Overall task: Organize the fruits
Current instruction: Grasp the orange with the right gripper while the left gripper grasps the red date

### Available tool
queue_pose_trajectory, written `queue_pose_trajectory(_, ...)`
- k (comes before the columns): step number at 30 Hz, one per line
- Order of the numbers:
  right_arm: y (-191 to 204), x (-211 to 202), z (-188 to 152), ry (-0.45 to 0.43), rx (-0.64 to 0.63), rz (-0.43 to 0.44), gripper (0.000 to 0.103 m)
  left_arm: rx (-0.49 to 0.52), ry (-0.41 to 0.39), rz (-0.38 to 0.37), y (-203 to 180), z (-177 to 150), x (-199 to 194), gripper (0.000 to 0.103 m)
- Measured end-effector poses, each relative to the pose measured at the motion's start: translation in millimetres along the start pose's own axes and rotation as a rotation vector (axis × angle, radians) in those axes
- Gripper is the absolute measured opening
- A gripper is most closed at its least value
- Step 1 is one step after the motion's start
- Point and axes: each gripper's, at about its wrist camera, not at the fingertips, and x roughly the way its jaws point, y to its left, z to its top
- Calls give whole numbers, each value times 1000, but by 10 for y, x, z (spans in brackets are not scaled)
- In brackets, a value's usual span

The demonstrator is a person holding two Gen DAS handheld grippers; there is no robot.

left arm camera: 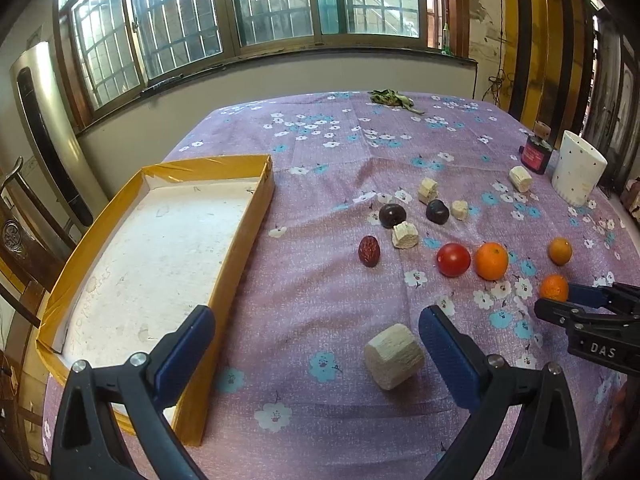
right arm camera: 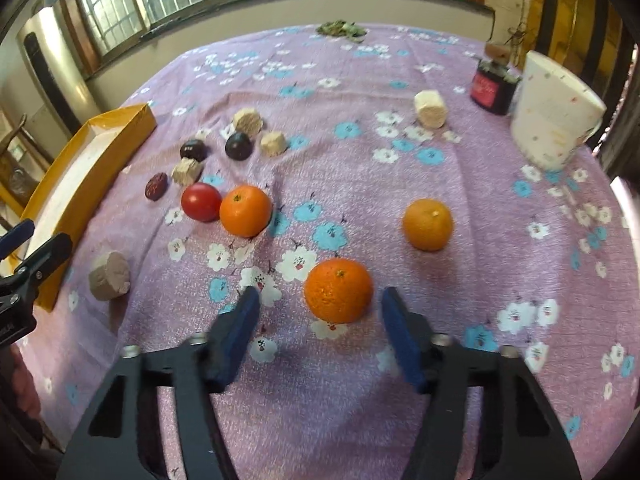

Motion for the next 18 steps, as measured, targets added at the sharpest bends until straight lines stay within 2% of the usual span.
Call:
queue_pose_trajectory(2, -31, 30, -9, 3, 2, 8, 35, 8, 6, -5, -27, 12, 17, 103)
queue_pose_trajectory(10, -97, -155, -71, -49, -22, 5, 35, 21, 79, -71, -62, 99, 157, 103)
queue_pose_trajectory(18, -127, -248, -219, -73, -77, -28, 35, 84, 156, -164, -42, 236, 334, 103)
